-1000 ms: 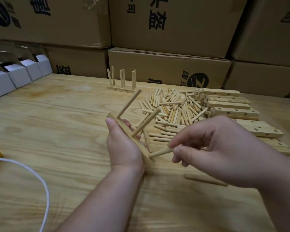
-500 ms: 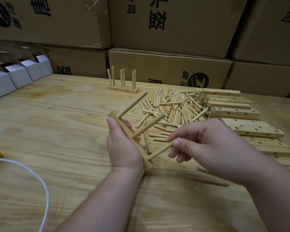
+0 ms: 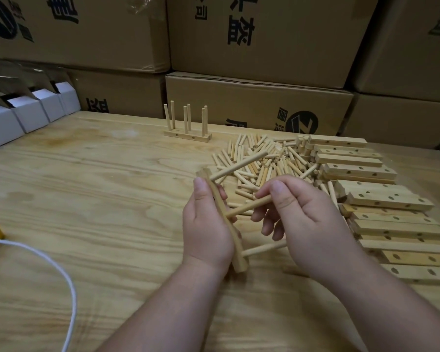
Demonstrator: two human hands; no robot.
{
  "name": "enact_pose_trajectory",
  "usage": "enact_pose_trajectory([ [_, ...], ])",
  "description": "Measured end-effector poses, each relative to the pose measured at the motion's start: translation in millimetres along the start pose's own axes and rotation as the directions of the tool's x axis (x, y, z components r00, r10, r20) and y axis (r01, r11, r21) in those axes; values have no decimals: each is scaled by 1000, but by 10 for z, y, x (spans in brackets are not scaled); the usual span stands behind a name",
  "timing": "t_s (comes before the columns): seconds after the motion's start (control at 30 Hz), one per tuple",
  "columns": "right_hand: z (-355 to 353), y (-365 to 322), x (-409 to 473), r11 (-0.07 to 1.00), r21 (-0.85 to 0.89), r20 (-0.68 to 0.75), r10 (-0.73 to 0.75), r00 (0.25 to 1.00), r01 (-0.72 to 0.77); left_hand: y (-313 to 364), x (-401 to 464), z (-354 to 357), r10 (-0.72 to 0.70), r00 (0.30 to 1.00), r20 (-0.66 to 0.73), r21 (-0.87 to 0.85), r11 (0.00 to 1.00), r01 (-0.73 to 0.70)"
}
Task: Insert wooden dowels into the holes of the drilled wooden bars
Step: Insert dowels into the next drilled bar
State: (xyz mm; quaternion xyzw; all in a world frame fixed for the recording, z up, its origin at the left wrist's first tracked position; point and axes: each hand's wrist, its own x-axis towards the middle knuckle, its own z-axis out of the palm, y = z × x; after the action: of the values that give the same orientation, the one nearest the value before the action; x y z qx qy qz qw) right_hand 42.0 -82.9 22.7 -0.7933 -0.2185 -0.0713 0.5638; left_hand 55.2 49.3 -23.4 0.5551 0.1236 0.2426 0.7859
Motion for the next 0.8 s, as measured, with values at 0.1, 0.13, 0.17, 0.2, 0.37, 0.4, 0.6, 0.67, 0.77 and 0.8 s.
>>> enact_pose_trajectory([
  [0.1, 51, 33, -18, 999, 35, -14, 3, 1000, -2, -11, -1, -7, 14, 1000, 2, 12, 1000, -14],
  [0.13, 59, 45, -21, 999, 37, -27, 2, 1000, -1, -12, -4, -5, 28, 1000, 6, 17, 999, -28],
  [0.17, 66, 51, -24, 999, 46, -47, 3, 999, -1, -9, -11, -1, 37, 999, 15, 15, 999, -37],
  [0.2, 73, 52, -28, 998, 56, -71, 1, 998, 3, -8, -18, 7, 39, 999, 29, 8, 999, -40],
  [0.37, 74, -30, -42, 987, 136, -159, -67, 985, 89, -28, -14, 25, -52, 998, 37, -114, 992, 56],
  [0.4, 54, -33, -35, 978, 185, -196, -64, 979, 101, -31, 13, 25, -89, 996, 18, -169, 981, 91],
  [0.6, 35, 8, -35, 992, 78, -174, 112, 978, -100, -25, 265, -62, -219, 950, -222, -351, 927, 132],
  [0.67, 127, 57, -52, 976, -122, -53, 174, 983, -180, -29, 308, -84, -215, 938, -274, -332, 936, 118],
  [0.77, 255, 108, -60, 964, -196, -17, 179, 984, -178, -8, 306, -76, -203, 934, -293, -325, 940, 102],
  [0.8, 276, 127, -57, 964, -198, -24, 178, 984, -179, 4, 297, -66, -200, 934, -295, -347, 934, 91],
])
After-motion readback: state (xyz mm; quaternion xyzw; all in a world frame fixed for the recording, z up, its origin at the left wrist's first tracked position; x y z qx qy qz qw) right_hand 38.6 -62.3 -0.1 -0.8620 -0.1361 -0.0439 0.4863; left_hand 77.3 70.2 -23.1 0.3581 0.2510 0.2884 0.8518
